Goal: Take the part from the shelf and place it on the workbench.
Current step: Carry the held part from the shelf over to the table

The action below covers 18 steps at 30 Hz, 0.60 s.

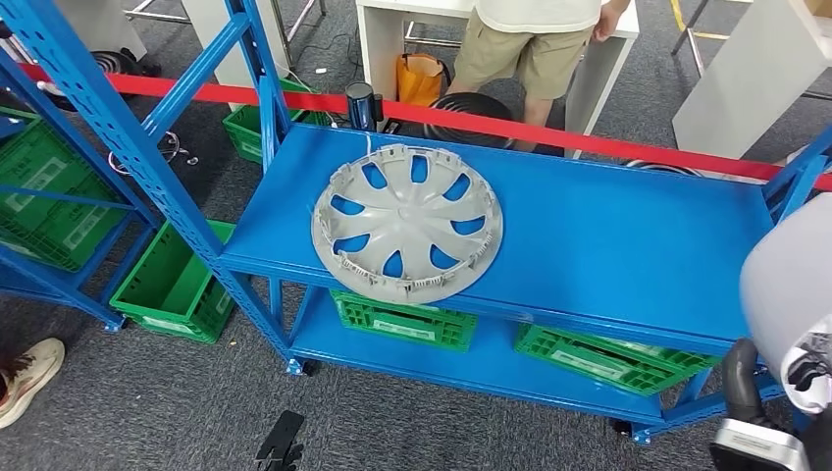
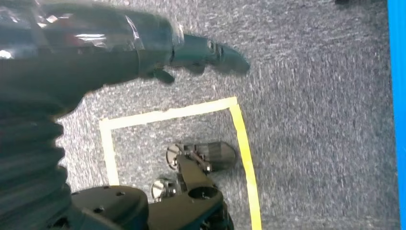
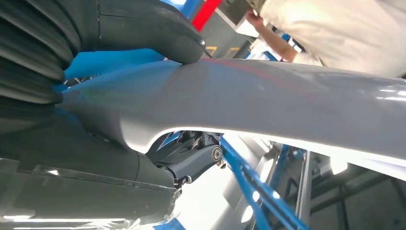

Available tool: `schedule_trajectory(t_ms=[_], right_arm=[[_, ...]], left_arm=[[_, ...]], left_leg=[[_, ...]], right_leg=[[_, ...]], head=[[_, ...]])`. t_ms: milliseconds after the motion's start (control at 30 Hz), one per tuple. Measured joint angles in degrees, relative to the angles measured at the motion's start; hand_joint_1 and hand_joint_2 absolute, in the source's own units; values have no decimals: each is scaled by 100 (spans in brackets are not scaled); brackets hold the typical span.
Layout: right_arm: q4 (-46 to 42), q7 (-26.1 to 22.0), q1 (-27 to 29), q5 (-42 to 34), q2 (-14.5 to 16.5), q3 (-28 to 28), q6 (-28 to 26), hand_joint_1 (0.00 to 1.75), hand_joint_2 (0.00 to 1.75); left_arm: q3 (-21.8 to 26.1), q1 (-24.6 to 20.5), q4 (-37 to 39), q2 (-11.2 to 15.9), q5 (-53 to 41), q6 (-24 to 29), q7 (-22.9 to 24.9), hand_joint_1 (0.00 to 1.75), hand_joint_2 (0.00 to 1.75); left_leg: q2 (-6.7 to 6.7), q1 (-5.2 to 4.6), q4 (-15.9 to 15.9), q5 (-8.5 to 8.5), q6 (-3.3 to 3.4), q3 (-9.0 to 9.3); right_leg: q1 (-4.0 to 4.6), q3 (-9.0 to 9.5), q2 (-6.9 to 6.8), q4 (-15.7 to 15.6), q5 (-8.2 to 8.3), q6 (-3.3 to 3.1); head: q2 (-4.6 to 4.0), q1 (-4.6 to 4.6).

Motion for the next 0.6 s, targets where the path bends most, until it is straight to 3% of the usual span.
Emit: schedule_trajectory(t_ms=[67, 100, 167, 233, 267, 300, 333, 400, 433, 467, 533, 600], right_arm=[[-43, -6, 28, -41, 7, -56, -5, 175, 175], [-53, -22, 41, -87, 9, -82, -7, 175, 175], [-73, -92, 59, -226, 17, -146, -9, 175, 175], [-89, -172, 86, -356, 27, -199, -10, 175, 175], [-93, -199, 103, -395, 32, -211, -10, 175, 175], [-95, -218, 120, -424, 36, -217, -10, 175, 175], [-96, -231, 132, -444, 40, -227, -10, 175, 175], [-99, -237, 143, -463, 46, -267, -10, 175, 175], [-108, -238, 146, -468, 48, -292, -11, 175, 175], [-121, -239, 149, -470, 51, -313, -11, 175, 175], [-152, -243, 155, -469, 60, -340, -14, 175, 175], [-163, -246, 162, -470, 67, -352, -15, 175, 175]], left_arm=[[3, 1, -5, -10, 0, -9, 0, 0, 175], [3, 2, -6, -13, -1, -18, -5, 0, 175], [3, 1, -10, -17, -5, -43, -24, 0, 175], [3, -1, -13, -23, -9, -63, -40, 0, 175], [3, -1, -14, -23, -9, -70, -43, 0, 175], [3, -1, -14, -25, -9, -73, -43, 0, 175], [3, -2, -14, -26, -9, -75, -43, 0, 175], [3, -8, -15, -28, -9, -76, -43, 0, 175], [3, -14, -19, -36, -9, -77, -44, 0, 175], [3, -23, -23, -42, -9, -78, -45, 0, 175], [4, -36, -31, -52, -9, -80, -48, 0, 175], [5, -39, -31, -53, -9, -80, -48, 0, 175]], left_leg=[[7, 5, -1, 75, -53, -46], [12, 6, 27, 32, -84, -83], [28, 19, 327, -337, -159, -219], [44, 89, 1019, -893, -252, -409], [48, 127, 1365, -1049, -297, -472], [52, 163, 1582, -1057, -339, -471], [57, 197, 1628, -944, -382, -389], [68, 274, 1141, -622, -473, 58], [62, 296, 756, -591, -512, 338], [55, 310, 434, -638, -508, 551], [37, 293, 142, -775, -421, 700], [40, 281, 148, -717, -276, 618]], right_leg=[[2, 3, -9, -134, 55, -13], [-15, -29, -17, -169, 120, -19], [-62, -129, -35, -230, 263, -32], [-78, -285, -37, -207, 374, -30], [-89, -374, -37, -182, 425, -12], [-105, -470, -37, -145, 472, 11], [-128, -573, -37, -96, 514, 42], [-180, -782, -33, 52, 571, 112], [-194, -880, -27, 146, 585, 152], [-197, -958, -23, 228, 602, 193], [-194, -1039, -17, 311, 663, 271], [-211, -1075, -18, 317, 705, 336]], head=[[0, 7], [0, 14], [0, 0], [0, -30], [0, -33], [0, -34], [0, -34], [0, -39], [0, -56], [0, -73], [0, -94], [0, -78]])
